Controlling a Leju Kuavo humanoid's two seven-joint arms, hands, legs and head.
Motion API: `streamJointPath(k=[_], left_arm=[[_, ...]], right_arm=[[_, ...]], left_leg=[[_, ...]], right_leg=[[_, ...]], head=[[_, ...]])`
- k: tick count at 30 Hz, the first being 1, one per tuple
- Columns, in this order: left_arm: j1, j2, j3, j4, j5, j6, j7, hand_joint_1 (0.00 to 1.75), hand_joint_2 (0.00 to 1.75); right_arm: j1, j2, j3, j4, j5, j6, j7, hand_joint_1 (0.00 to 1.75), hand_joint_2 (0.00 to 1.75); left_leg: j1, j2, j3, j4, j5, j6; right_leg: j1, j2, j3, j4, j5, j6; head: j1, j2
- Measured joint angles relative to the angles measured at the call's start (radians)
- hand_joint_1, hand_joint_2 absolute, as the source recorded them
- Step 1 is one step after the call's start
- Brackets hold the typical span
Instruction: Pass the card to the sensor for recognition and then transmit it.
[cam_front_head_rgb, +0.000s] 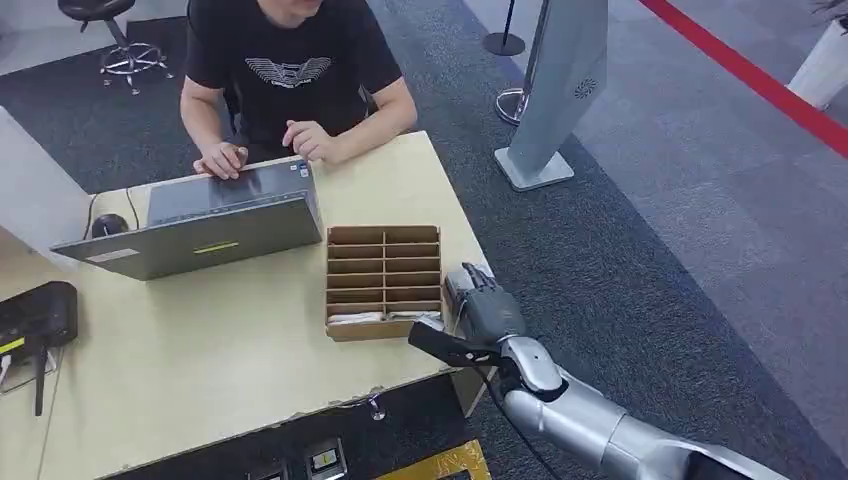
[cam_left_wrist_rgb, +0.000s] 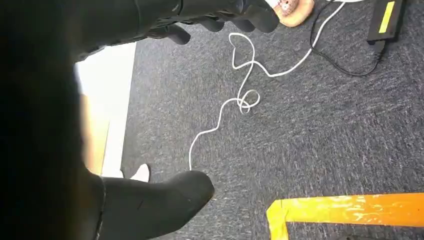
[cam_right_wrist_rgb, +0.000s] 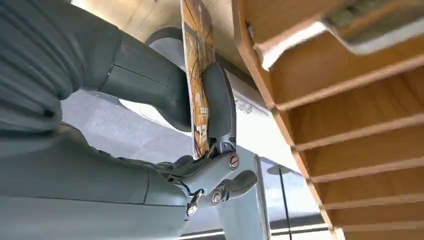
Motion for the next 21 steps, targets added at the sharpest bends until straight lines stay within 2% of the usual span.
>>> streamJointPath(k=[14,17,21], left_arm=[[0.0,0.0,0.007,0.0,-0.006,0.0,-0.006,0.0,1.75],[0.0,0.0,0.007,0.0,-0.01,0.0,-0.006,0.0,1.75],[0.0,0.0,0.007,0.0,-0.018,0.0,-0.006,0.0,1.75]], right_arm=[[0.001,-0.031,-0.001,-0.074,-0.002,-0.011,-0.006,1.75,1.75],[0.002,-0.038,-0.001,-0.081,0.015,-0.014,0.008,1.75,1.75],[0.004,-0.049,-0.003,-0.085,0.095,-0.014,0.065,1.75,1.75]], left_leg=[[0.0,0.0,0.0,0.0,0.0,0.0],[0.0,0.0,0.0,0.0,0.0,0.0],[0.0,0.0,0.0,0.0,0.0,0.0]], right_leg=[[0.0,0.0,0.0,0.0,0.0,0.0],[0.0,0.0,0.0,0.0,0.0,0.0],[0.0,0.0,0.0,0.0,0.0,0.0]], head=[[0.0,0.0],[0.0,0.0],[0.0,0.0]])
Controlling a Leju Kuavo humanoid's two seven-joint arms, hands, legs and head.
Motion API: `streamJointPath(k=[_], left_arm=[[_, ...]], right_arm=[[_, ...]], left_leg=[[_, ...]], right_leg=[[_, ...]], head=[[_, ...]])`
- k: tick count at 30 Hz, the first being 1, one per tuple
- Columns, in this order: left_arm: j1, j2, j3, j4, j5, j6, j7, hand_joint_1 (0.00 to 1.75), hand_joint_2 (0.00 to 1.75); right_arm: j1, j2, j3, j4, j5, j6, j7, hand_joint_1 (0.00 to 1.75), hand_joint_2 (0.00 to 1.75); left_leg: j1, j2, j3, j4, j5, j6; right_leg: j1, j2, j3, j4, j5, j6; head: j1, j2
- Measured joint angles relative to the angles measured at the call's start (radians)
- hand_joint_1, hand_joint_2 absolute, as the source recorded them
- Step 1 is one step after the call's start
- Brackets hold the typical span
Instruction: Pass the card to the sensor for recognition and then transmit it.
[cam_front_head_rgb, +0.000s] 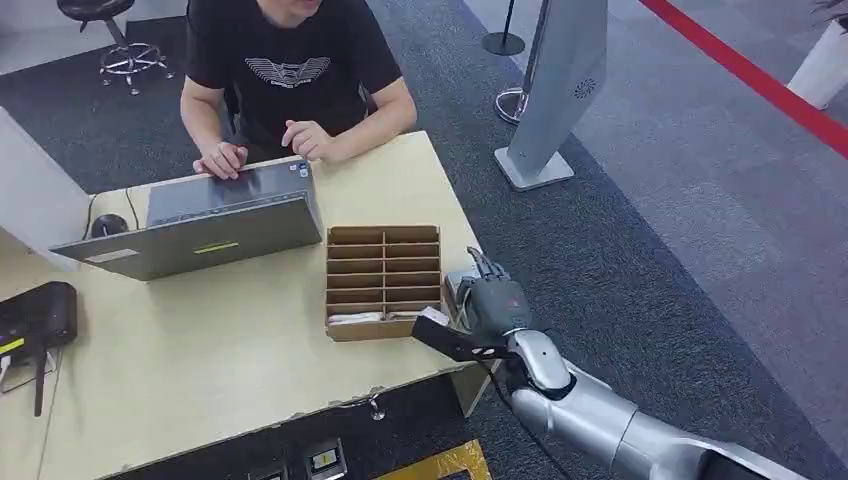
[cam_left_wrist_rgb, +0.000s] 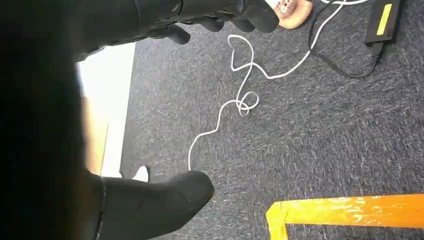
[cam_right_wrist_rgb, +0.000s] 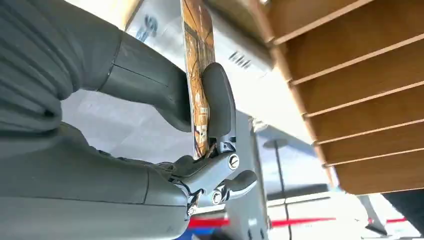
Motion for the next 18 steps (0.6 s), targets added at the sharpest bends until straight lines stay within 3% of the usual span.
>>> streamJointPath(k=[6,10,18], left_arm=[[0.0,0.0,0.0,0.0,-0.02,0.0,0.0,0.0,1.75],[0.001,-0.002,0.011,0.0,-0.043,0.0,0.005,0.0,1.75],[0.001,-0.003,0.028,0.0,-0.065,0.0,0.007,0.0,1.75]], right_arm=[[0.003,-0.025,-0.027,0.0,0.151,-0.011,0.119,1.75,1.75],[0.016,-0.041,-0.056,0.006,0.241,-0.06,0.183,1.75,1.75],[0.03,-0.051,-0.084,0.021,0.238,-0.06,0.18,1.75,1.75]], left_leg=[[0.0,0.0,0.0,0.0,0.0,0.0],[0.0,0.0,0.0,0.0,0.0,0.0],[0.0,0.0,0.0,0.0,0.0,0.0]], right_leg=[[0.0,0.0,0.0,0.0,0.0,0.0],[0.0,0.0,0.0,0.0,0.0,0.0],[0.0,0.0,0.0,0.0,0.0,0.0]], head=[[0.0,0.0],[0.0,0.0],[0.0,0.0]])
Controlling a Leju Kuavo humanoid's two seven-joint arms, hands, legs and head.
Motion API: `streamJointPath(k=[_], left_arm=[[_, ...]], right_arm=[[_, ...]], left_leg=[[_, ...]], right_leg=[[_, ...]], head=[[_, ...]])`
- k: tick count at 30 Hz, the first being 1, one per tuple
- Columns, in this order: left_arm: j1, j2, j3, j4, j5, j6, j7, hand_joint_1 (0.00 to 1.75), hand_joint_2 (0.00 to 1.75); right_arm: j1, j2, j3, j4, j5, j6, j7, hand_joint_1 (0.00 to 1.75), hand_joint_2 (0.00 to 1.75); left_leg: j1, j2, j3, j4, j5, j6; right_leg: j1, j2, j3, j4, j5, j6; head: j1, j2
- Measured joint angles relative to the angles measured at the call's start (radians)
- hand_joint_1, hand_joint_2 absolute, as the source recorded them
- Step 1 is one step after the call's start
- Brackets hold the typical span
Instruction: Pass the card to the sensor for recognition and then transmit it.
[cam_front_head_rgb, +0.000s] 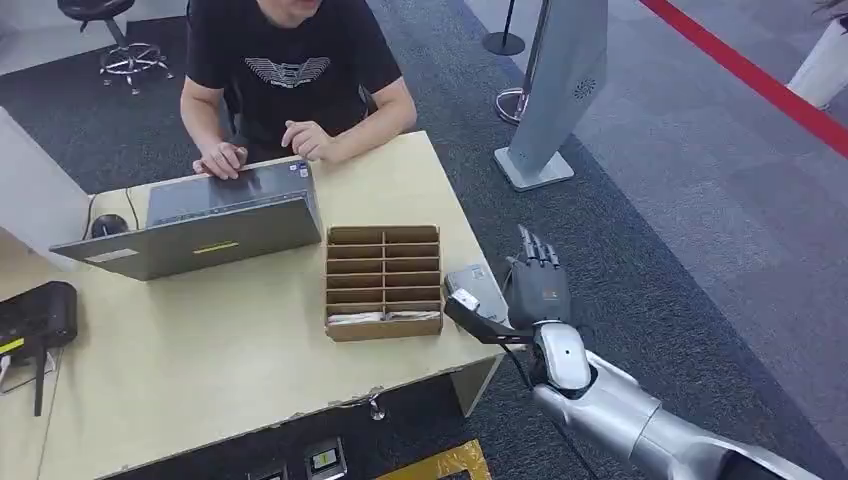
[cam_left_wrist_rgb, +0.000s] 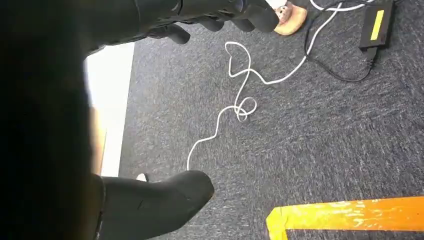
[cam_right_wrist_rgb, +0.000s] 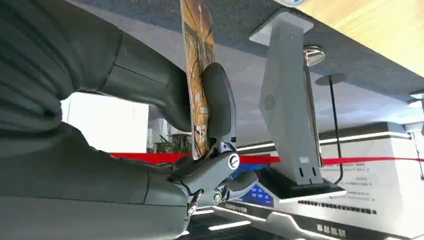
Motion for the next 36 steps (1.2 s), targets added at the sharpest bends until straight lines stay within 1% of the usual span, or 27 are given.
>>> streamJointPath(k=[10,20,32,36], left_arm=[[0.0,-0.003,0.034,0.0,-0.026,0.0,0.0,0.0,1.75],[0.0,-0.005,0.06,0.0,-0.041,0.0,0.0,0.0,1.75],[0.0,-0.01,0.09,0.0,-0.066,0.0,-0.005,0.0,1.75],[0.0,-0.011,0.097,0.0,-0.07,0.0,-0.007,0.0,1.75]], right_arm=[[-0.004,0.009,0.001,0.021,-0.06,0.011,-0.063,1.75,1.75],[-0.004,0.022,0.005,0.044,-0.076,0.012,-0.074,1.75,1.75],[-0.024,0.033,0.019,0.067,-0.112,0.05,-0.1,1.75,1.75],[-0.03,0.037,0.023,0.077,-0.121,0.052,-0.105,1.75,1.75]], left_leg=[[0.0,0.0,-0.001,0.0,0.0,0.0],[0.0,0.0,-0.001,0.0,0.0,0.0],[0.0,0.0,0.0,0.0,0.0,0.0],[0.0,0.0,0.0,0.0,0.0,0.0]], right_leg=[[0.0,0.0,0.0,0.0,0.0,0.0],[0.0,-0.001,0.0,0.0,0.0,0.0],[0.0,-0.001,0.001,0.0,0.0,0.0],[0.0,0.0,0.001,0.0,0.0,0.0]], head=[[0.0,0.0],[0.0,0.0],[0.0,0.0],[0.0,0.0]])
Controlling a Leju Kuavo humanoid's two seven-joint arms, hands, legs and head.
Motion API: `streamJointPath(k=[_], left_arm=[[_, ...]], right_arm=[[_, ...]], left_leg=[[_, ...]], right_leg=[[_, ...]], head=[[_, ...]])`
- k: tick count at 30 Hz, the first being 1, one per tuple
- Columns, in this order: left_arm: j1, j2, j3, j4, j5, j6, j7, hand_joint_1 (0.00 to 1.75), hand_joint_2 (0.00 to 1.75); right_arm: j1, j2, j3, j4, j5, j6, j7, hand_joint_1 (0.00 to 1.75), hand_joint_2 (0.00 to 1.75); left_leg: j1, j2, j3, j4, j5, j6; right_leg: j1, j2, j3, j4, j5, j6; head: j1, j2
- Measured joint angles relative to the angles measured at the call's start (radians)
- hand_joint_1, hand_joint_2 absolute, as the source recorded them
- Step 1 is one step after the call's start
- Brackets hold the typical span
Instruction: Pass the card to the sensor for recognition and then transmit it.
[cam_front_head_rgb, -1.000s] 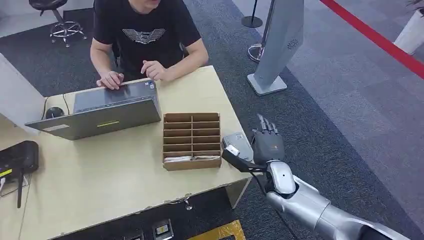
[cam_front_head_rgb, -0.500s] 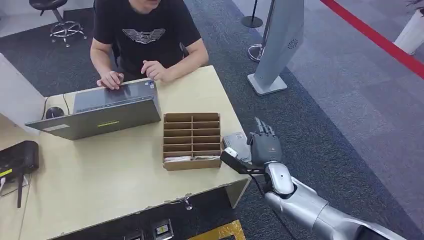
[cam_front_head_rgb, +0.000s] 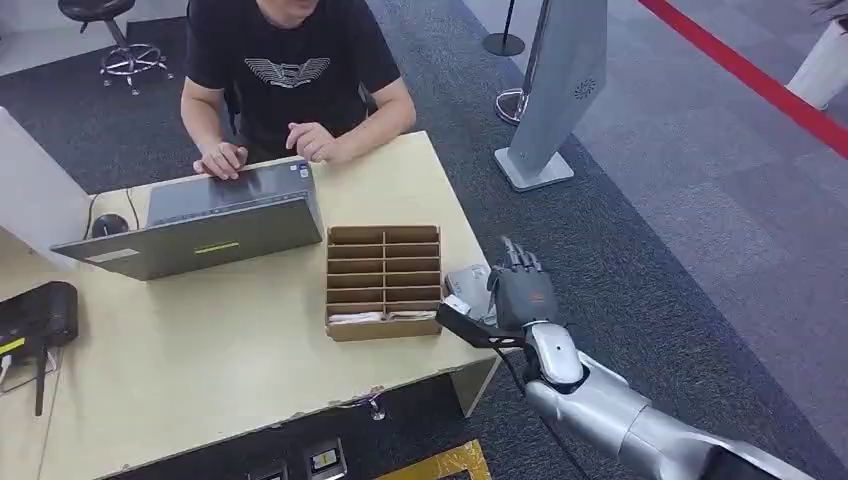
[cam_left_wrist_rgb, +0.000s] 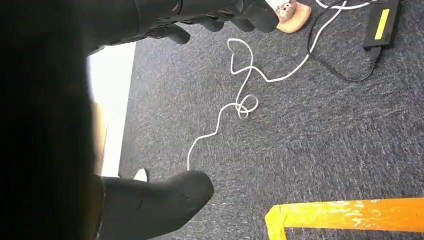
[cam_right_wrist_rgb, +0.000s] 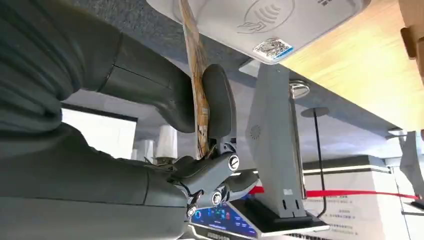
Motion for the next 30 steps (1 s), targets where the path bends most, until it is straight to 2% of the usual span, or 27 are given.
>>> streamJointPath(k=[6,10,13,16,25,30], left_arm=[[0.0,0.0,0.015,0.0,-0.015,0.0,0.0,0.0,1.75],[0.0,-0.002,0.026,0.0,-0.033,0.0,0.0,0.0,1.75],[0.0,-0.003,0.043,0.0,-0.047,0.0,0.0,0.0,1.75],[0.001,-0.003,0.053,0.0,-0.061,0.0,0.0,0.0,1.75],[0.001,-0.007,0.08,0.0,-0.089,0.0,0.0,0.0,1.75],[0.0,-0.011,0.087,0.0,-0.098,0.0,0.0,0.0,1.75]], right_arm=[[-0.004,0.006,0.007,0.01,0.013,-0.024,0.001,1.75,1.75],[-0.003,0.007,0.007,0.01,0.081,-0.042,0.042,1.75,1.75],[0.003,0.004,-0.003,-0.011,0.176,-0.067,0.097,1.75,1.75],[0.013,-0.011,-0.031,-0.057,0.255,-0.072,0.115,1.75,1.75],[0.031,-0.039,-0.153,-0.272,0.39,-0.012,0.114,1.75,1.75],[-0.003,-0.039,-0.151,-0.364,0.41,0.031,0.079,1.75,1.75]], left_leg=[[0.0,0.0,0.0,0.0,0.0,0.0],[0.0,0.0,0.0,0.0,0.0,0.0],[0.0,0.0,0.0,0.0,0.0,0.0],[0.0,0.0,0.0,0.0,0.0,0.0],[0.0,0.0,0.0,0.0,0.0,0.0],[0.0,0.0,0.0,0.0,0.0,0.0]], right_leg=[[0.0,0.0,0.0,0.0,0.0,0.0],[0.0,0.0,0.0,0.0,0.0,0.0],[0.0,0.0,0.0,0.0,0.0,0.0],[0.0,0.0,0.0,0.0,0.0,0.0],[0.0,0.0,0.0,0.0,0.0,0.0],[0.0,0.0,0.0,0.0,0.0,0.0]], head=[[0.0,0.0],[0.0,0.0],[0.0,0.0],[0.0,0.0],[0.0,0.0],[0.0,0.0]])
